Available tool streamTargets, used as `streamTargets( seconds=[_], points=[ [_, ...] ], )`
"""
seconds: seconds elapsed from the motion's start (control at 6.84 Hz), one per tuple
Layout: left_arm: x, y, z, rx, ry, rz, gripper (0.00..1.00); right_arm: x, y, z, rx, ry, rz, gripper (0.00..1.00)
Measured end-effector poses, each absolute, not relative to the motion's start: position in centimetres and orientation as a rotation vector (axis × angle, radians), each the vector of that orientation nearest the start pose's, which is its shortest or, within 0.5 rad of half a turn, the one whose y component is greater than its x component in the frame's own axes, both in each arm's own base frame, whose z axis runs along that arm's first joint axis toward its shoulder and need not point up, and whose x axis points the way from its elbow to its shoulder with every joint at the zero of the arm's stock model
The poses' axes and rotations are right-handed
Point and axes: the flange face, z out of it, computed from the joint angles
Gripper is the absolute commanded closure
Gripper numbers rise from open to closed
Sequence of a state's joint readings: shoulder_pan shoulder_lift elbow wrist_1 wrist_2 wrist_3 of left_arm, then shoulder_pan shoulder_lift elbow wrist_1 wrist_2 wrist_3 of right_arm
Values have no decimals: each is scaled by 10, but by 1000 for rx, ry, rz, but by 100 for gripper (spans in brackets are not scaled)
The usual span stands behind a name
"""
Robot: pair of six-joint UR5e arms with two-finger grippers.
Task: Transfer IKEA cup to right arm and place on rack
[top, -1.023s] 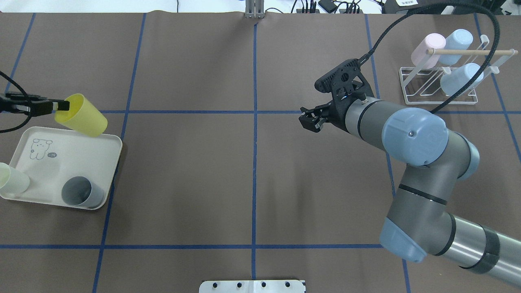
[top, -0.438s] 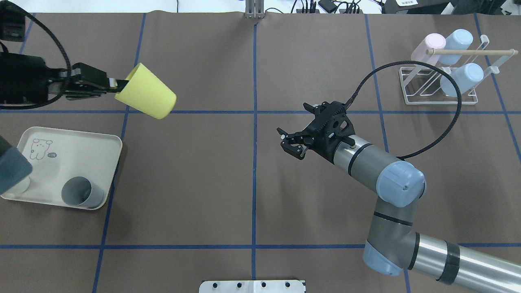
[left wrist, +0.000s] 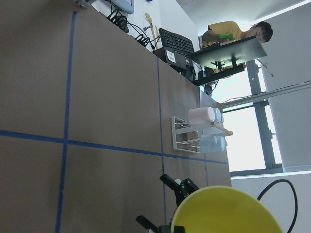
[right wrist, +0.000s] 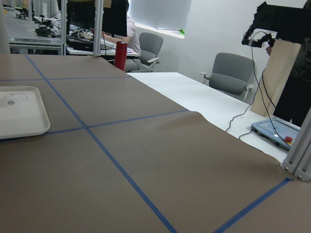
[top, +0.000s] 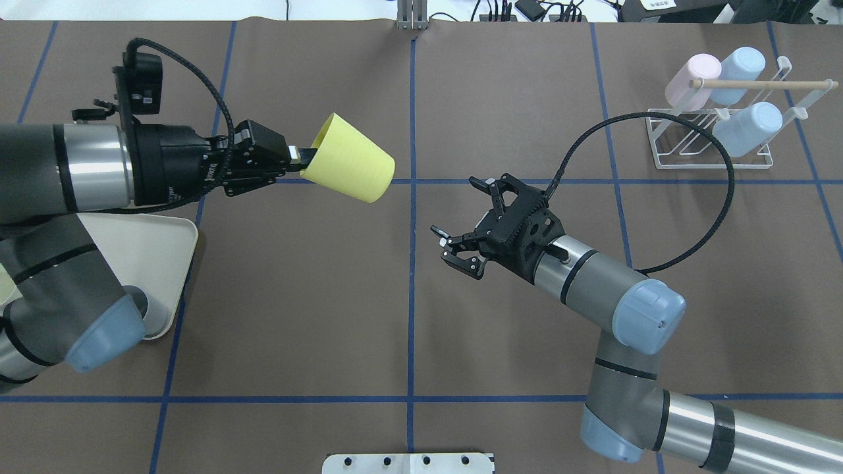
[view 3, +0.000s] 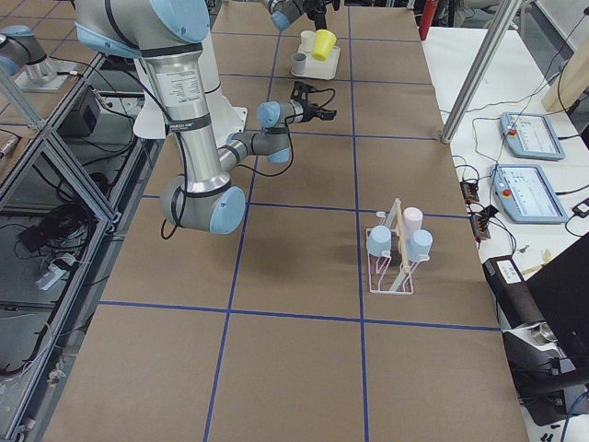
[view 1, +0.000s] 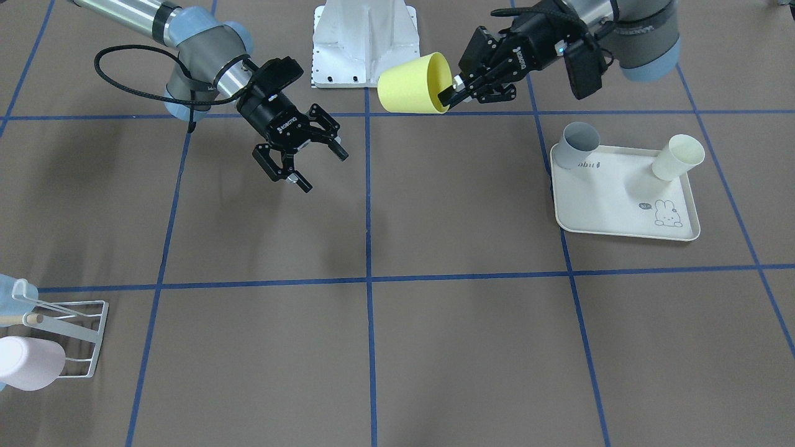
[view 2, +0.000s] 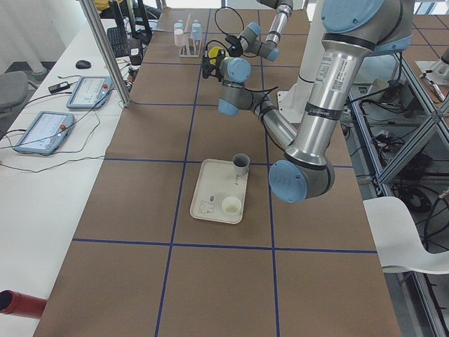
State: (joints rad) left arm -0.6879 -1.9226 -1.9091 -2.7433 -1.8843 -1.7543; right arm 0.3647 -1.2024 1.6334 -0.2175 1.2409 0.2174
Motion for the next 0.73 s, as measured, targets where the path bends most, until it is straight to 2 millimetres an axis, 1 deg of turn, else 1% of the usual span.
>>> streamTargets(
  seconds=[0.29,0.58,0.73],
  points=[
    [362,-399,190,231,1842,-365,100,-485,-340,268,1585,-1019,-447,0],
    [388,-386,192,223,1839,-395,100,-486,-332,263,1603,-1038,-445,0],
    [397,-382,195,218,1832,-401,100,-485,-331,260,1605,-1046,-439,0]
  ],
)
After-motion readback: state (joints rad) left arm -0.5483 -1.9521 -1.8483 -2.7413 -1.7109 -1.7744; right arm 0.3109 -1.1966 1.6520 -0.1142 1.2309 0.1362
